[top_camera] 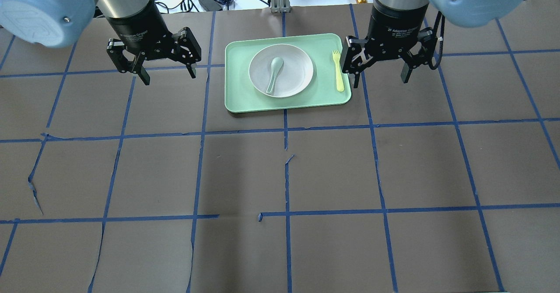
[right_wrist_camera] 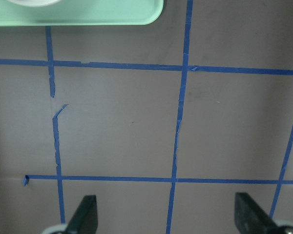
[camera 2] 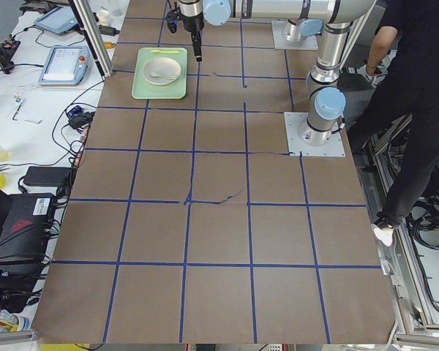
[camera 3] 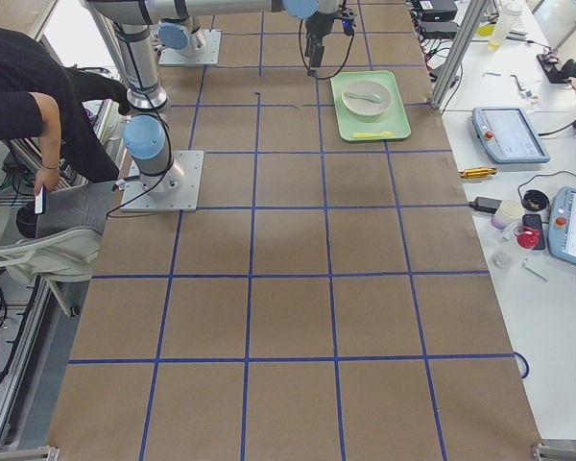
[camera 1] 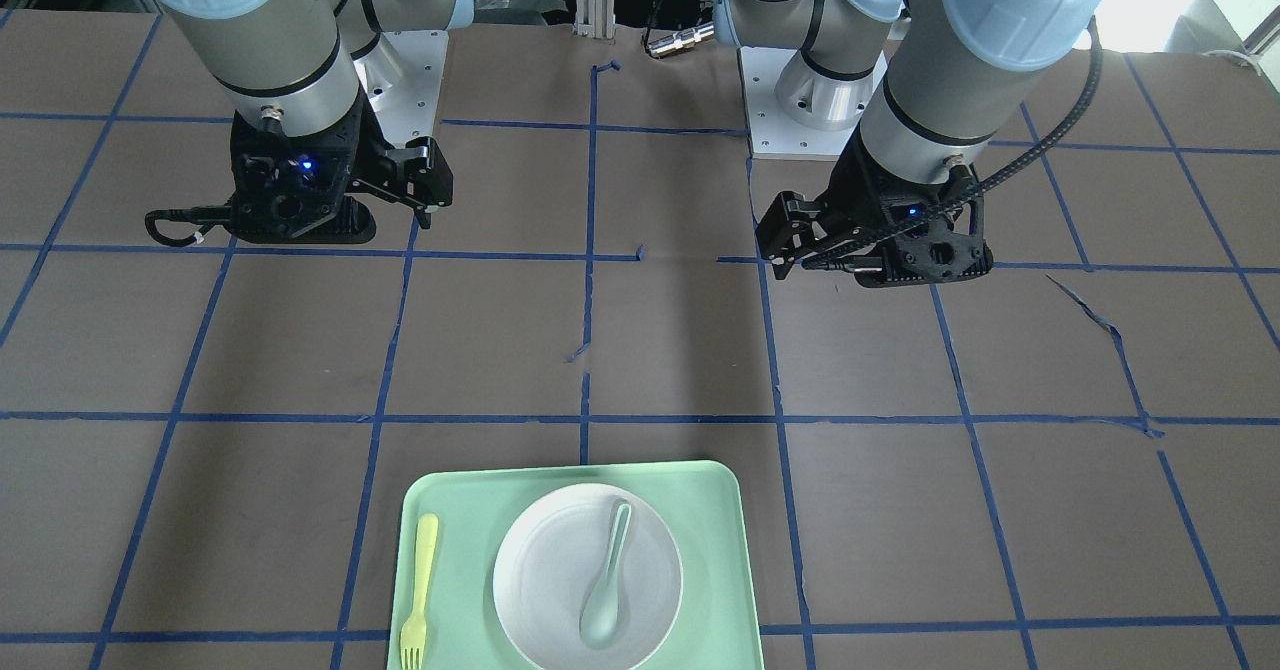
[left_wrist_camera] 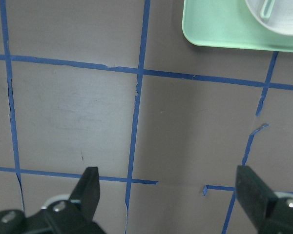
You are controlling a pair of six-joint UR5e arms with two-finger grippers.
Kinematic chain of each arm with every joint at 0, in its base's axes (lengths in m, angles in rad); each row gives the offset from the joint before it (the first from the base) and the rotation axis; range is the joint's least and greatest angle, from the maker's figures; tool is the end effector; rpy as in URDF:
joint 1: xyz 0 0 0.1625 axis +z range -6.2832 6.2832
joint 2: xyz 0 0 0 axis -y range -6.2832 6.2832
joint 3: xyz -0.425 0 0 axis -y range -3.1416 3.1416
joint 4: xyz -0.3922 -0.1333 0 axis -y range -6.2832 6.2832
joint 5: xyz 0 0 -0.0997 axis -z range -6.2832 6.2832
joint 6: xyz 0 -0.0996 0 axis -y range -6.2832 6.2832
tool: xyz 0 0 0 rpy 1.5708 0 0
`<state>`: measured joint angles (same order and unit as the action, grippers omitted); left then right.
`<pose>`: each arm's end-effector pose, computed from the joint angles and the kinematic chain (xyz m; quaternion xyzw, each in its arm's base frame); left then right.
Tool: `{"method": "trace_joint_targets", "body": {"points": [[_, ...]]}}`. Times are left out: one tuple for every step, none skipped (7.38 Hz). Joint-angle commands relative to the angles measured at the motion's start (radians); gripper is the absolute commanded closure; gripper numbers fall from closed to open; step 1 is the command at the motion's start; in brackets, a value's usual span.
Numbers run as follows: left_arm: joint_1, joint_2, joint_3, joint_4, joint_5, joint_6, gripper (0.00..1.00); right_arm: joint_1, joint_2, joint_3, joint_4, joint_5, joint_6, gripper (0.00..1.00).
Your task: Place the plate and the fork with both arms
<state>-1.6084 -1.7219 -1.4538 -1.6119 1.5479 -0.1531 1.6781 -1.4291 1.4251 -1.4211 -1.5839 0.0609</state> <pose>-0.1561 -0.5424 0.4625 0.0581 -0.9975 -0.0385 0.0078 0.1887 -0.5192 0.4718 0.0236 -0.9970 -0.0720 0.0126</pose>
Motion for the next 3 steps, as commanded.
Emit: {"method": "trace_joint_targets", "body": {"points": [[0.002, 0.007, 0.0, 0.0, 0.001, 0.006, 0.0, -0.041, -0.002, 0.002, -0.009, 0.002, -0.019, 0.0], [0.002, 0.008, 0.006, 0.0, 0.001, 0.006, 0.0, -0.04, -0.004, 0.002, -0.009, 0.004, -0.016, 0.0], [0.002, 0.007, 0.003, 0.001, 0.003, 0.006, 0.0, -0.038, -0.02, 0.003, -0.004, 0.004, -0.01, 0.0]]}}
